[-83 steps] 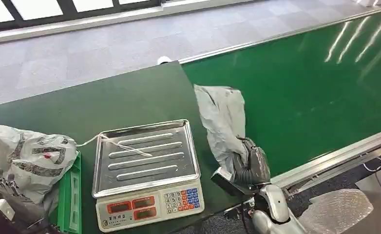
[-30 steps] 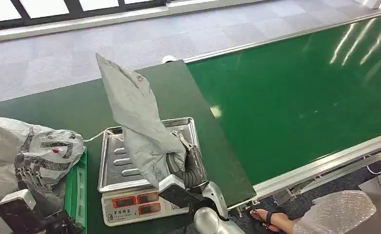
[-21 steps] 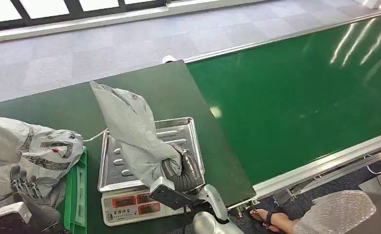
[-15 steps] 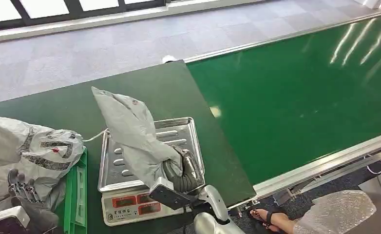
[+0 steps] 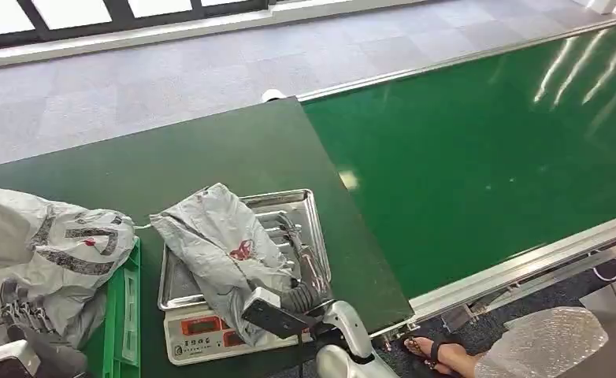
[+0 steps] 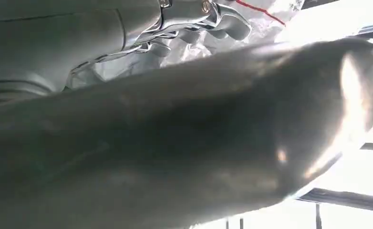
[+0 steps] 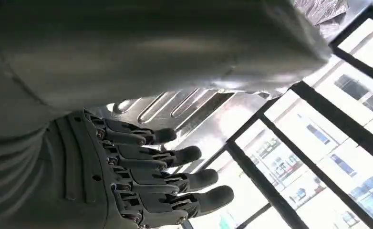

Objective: Moved the parcel from conveyor to table for the left to box.

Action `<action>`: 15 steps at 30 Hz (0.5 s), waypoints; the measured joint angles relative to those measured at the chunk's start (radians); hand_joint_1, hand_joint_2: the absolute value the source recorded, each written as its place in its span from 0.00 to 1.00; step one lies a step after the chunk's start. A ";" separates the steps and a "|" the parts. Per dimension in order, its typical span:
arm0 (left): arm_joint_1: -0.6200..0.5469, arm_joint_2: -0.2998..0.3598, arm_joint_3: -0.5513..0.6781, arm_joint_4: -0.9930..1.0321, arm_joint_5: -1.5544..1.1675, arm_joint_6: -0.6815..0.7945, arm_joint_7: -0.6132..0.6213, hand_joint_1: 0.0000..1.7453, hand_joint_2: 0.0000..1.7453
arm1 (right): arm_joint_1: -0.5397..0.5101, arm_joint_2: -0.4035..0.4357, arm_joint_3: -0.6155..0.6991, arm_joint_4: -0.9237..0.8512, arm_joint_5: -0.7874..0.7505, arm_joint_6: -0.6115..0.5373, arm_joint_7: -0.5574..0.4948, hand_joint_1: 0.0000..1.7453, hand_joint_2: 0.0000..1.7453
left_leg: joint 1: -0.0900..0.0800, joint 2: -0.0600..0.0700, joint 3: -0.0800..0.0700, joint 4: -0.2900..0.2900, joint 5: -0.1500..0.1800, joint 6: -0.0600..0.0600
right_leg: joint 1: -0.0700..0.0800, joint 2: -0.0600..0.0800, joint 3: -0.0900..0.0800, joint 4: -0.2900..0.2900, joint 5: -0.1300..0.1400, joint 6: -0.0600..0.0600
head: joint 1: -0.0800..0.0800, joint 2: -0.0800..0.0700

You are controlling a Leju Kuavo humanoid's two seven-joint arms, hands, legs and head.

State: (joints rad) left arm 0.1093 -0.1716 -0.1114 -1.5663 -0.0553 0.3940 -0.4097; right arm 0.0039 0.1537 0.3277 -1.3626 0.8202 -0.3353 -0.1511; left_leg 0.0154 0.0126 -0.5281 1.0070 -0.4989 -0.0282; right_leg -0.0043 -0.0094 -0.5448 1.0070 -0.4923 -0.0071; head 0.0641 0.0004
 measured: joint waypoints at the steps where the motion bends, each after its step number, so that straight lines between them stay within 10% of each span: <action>1: 0.001 -0.003 0.000 -0.002 -0.006 0.000 0.002 0.00 0.00 | 0.001 -0.002 -0.005 0.000 0.000 -0.007 -0.002 0.00 0.00 | 0.000 0.000 0.000 0.000 0.000 0.000 | 0.000 0.000 0.000 0.000 0.000 0.000 | 0.000 0.000; 7: -0.004 -0.020 0.000 -0.007 -0.033 -0.005 0.013 0.00 0.00 | 0.021 -0.017 -0.031 -0.003 -0.003 -0.044 -0.014 0.00 0.00 | -0.001 0.000 0.000 0.000 0.000 0.000 | -0.001 0.000 -0.001 0.000 0.000 0.001 | 0.000 0.000; 8: -0.008 -0.023 0.000 -0.007 -0.038 -0.008 0.013 0.00 0.00 | 0.028 -0.020 -0.035 -0.010 -0.003 -0.056 -0.024 0.00 1.00 | -0.001 0.000 0.000 0.000 0.000 0.000 | -0.001 0.000 -0.001 0.000 0.000 0.001 | 0.000 0.000; 15: -0.035 -0.029 0.001 -0.014 -0.102 -0.053 -0.002 0.00 0.00 | 0.115 -0.032 -0.052 -0.165 0.009 -0.225 -0.129 0.00 1.00 | -0.001 0.001 -0.001 0.000 0.000 0.000 | -0.001 0.000 -0.001 0.000 0.000 0.001 | 0.000 0.000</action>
State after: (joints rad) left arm 0.0743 -0.2010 -0.1106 -1.5801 -0.1575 0.3414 -0.4116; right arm 0.1189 0.1217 0.2762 -1.5277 0.8293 -0.5608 -0.2800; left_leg 0.0148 0.0132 -0.5288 1.0073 -0.4990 -0.0281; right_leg -0.0049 -0.0093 -0.5461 1.0069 -0.4919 -0.0065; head 0.0641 0.0004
